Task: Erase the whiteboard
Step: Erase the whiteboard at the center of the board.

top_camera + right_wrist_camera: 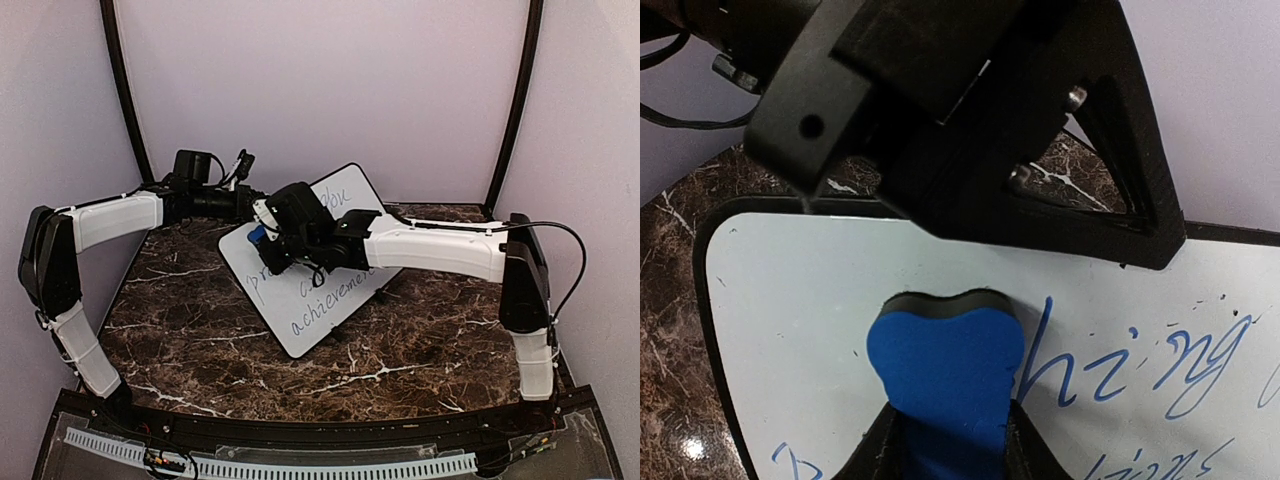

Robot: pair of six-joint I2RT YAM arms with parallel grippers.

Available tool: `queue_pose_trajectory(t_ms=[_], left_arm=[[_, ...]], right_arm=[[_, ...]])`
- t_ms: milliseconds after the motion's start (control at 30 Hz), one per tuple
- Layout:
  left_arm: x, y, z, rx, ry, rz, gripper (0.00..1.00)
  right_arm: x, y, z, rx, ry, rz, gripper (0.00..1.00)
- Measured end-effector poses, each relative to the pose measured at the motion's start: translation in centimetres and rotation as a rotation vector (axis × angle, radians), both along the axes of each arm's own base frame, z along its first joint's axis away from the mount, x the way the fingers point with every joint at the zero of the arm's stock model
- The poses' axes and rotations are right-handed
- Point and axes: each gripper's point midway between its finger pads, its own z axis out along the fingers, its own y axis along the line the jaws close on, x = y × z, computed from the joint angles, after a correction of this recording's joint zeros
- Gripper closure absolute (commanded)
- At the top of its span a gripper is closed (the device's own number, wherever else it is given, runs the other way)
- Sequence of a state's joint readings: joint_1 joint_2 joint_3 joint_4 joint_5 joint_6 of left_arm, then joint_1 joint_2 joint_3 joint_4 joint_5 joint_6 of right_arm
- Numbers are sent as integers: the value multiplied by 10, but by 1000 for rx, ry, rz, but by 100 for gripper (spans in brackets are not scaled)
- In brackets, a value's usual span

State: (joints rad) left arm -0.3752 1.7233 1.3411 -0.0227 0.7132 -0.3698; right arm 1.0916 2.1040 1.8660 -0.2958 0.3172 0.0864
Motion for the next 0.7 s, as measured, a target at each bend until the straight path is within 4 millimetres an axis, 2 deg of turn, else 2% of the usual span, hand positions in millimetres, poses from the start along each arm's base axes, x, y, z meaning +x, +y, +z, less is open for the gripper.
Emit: queue_pose_trajectory(t_ms=[200,467,700], left_arm=[[0,0,0,0,0,0,100],[0,0,1,0,-1,-1,100],[-1,-1,1,-1,-2,-1,100]], right_arm=[[-1,-2,-3,7,3,0,71],[-13,-33,-31,-34,50,-20,71],[-15,-37,-33,-35,61,-27,71]])
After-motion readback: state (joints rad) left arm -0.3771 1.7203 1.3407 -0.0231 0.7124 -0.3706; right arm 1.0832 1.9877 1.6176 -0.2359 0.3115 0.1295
